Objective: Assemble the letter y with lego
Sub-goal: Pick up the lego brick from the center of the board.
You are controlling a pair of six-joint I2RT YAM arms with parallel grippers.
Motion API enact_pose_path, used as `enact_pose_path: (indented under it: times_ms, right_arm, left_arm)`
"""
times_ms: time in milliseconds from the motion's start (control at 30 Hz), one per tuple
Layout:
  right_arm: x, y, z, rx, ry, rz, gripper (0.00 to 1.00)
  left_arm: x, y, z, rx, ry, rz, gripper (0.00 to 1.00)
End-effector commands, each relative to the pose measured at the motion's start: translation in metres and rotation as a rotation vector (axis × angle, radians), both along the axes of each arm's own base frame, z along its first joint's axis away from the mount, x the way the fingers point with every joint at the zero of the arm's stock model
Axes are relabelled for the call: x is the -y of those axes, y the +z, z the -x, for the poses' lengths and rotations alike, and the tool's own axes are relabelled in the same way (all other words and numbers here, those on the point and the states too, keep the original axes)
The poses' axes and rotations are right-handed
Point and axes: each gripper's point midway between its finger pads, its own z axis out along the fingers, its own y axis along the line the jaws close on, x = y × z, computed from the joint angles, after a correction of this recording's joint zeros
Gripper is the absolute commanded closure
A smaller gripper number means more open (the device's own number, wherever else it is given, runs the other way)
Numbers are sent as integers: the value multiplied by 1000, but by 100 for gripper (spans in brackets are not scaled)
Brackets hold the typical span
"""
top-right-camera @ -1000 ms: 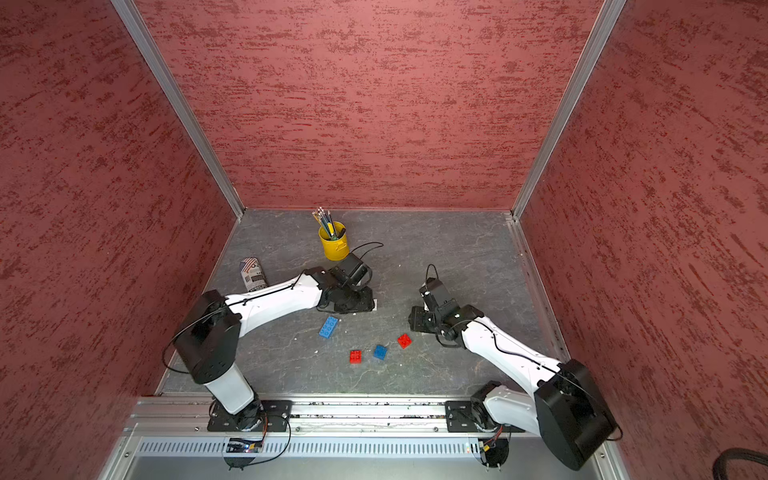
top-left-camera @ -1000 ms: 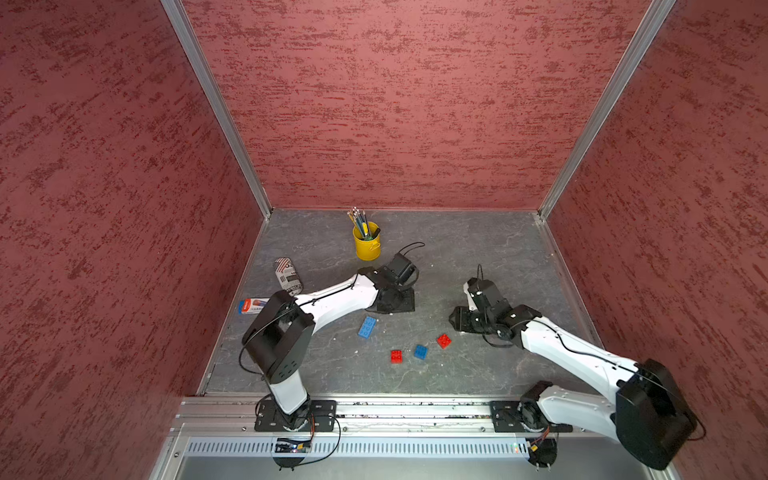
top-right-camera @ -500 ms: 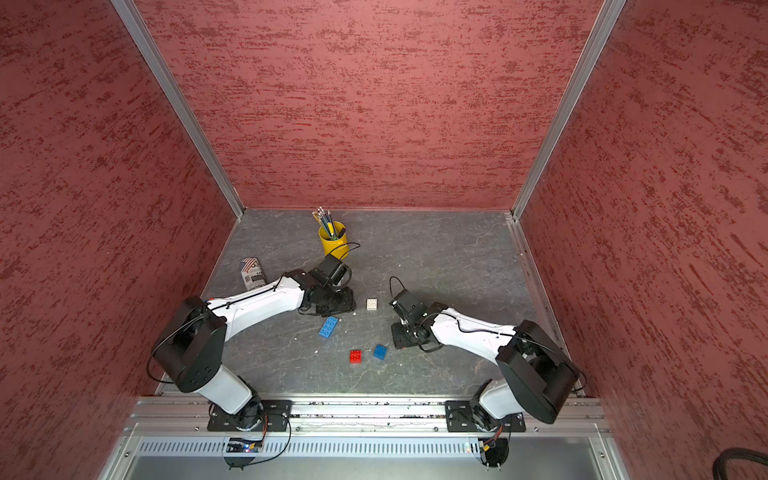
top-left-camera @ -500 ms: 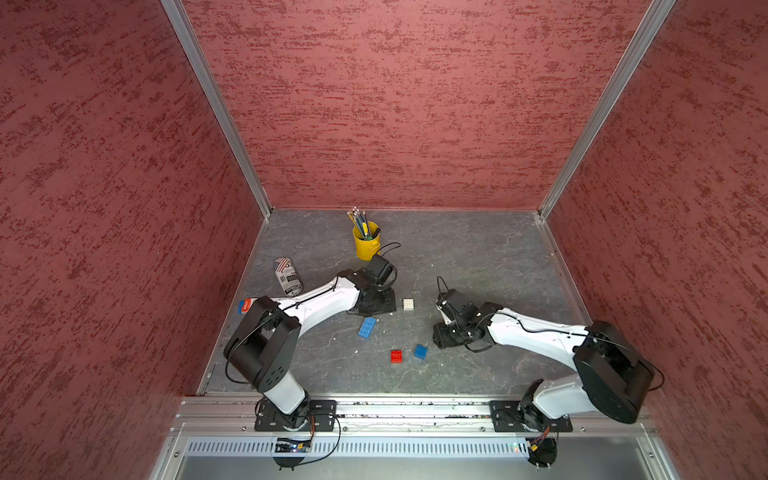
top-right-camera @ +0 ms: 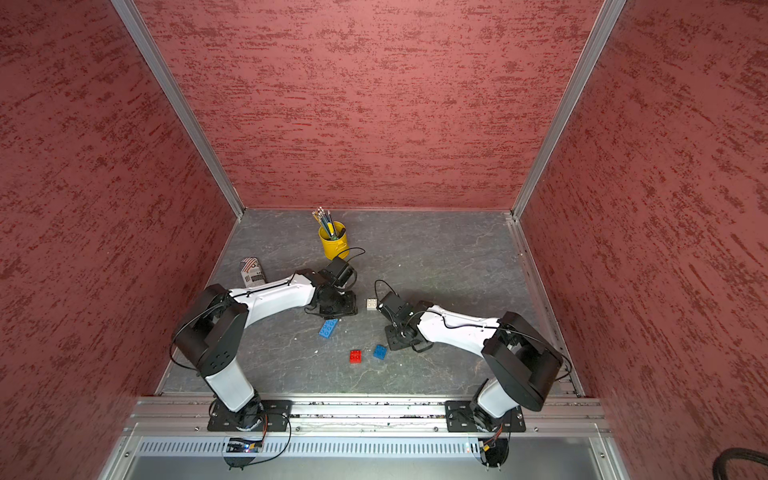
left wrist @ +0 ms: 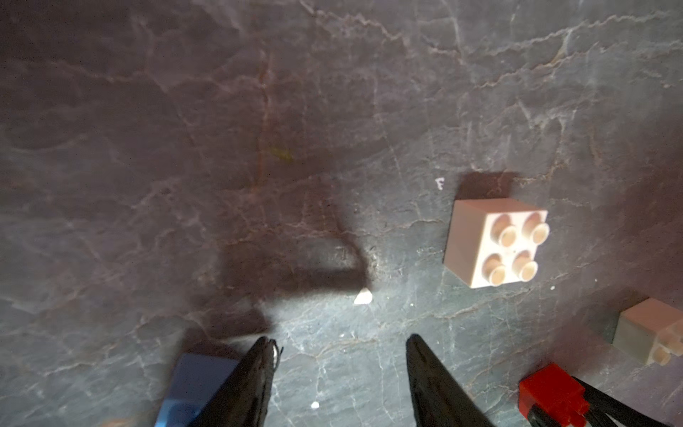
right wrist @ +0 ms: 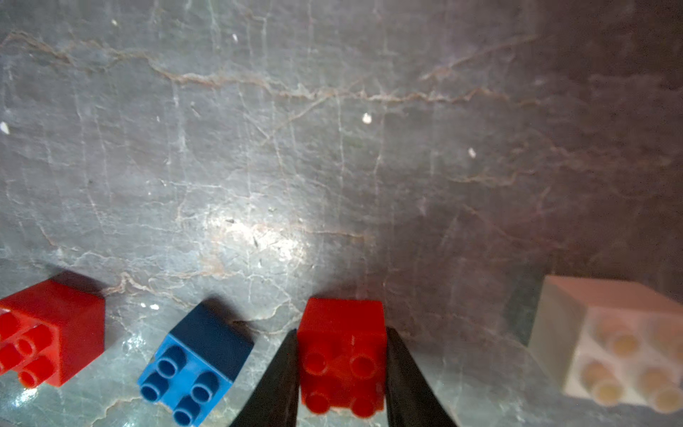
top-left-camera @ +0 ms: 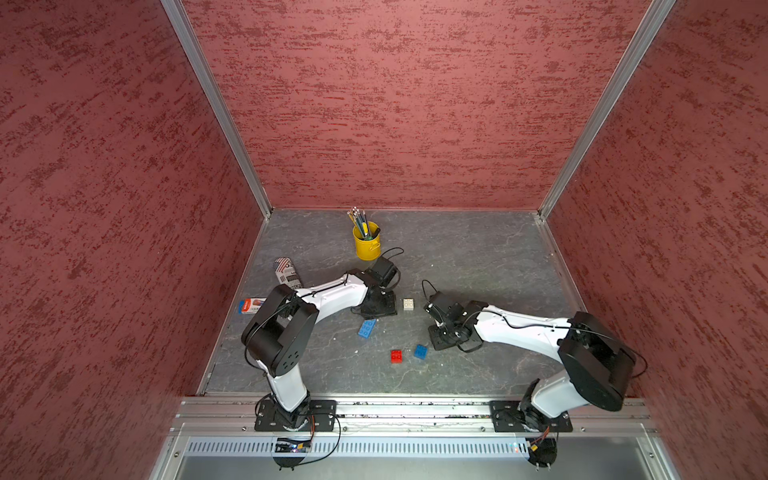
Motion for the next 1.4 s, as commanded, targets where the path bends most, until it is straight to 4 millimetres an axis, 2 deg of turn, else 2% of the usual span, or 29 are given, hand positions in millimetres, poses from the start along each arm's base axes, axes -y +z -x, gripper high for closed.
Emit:
enact_pose_path:
  times_ms: [0, 167, 333, 400, 433, 667, 867, 1067, 1133, 1367]
  right_arm:
    - [3, 1, -5, 25, -8, 41, 67]
    - [1, 13, -10, 61, -22, 16, 70]
    - [2, 27, -15, 108, -61, -22, 70]
    - [5, 23, -14, 105, -73, -17, 71]
    - [5, 30, -15, 122, -81, -38, 71]
    - [7, 39, -21, 154, -127, -82, 71]
    - [-4, 50, -33, 170, -125, -137, 71]
    - [-21, 67, -51, 183, -72, -168, 72]
    - [-27, 64, -56, 164, -31, -148, 72]
    - [-36, 65, -78, 120, 63, -113, 72]
  left_arm:
    - [3, 1, -7, 5, -14, -1, 41]
    - [6, -8, -12, -11, -14, -17, 42]
    - [20, -12, -16, -18, -34, -7, 43]
    - [25, -15, -16, -23, -42, -9, 43]
    - [27, -17, -16, -27, -46, -14, 43]
    - [45, -17, -13, -33, -89, -1, 44]
    - [50, -16, -9, -30, -100, 5, 45]
    - [41, 3, -4, 3, -93, 17, 45]
    - [33, 11, 1, 16, -86, 36, 45]
    - [-8, 36, 17, 72, 0, 110, 44]
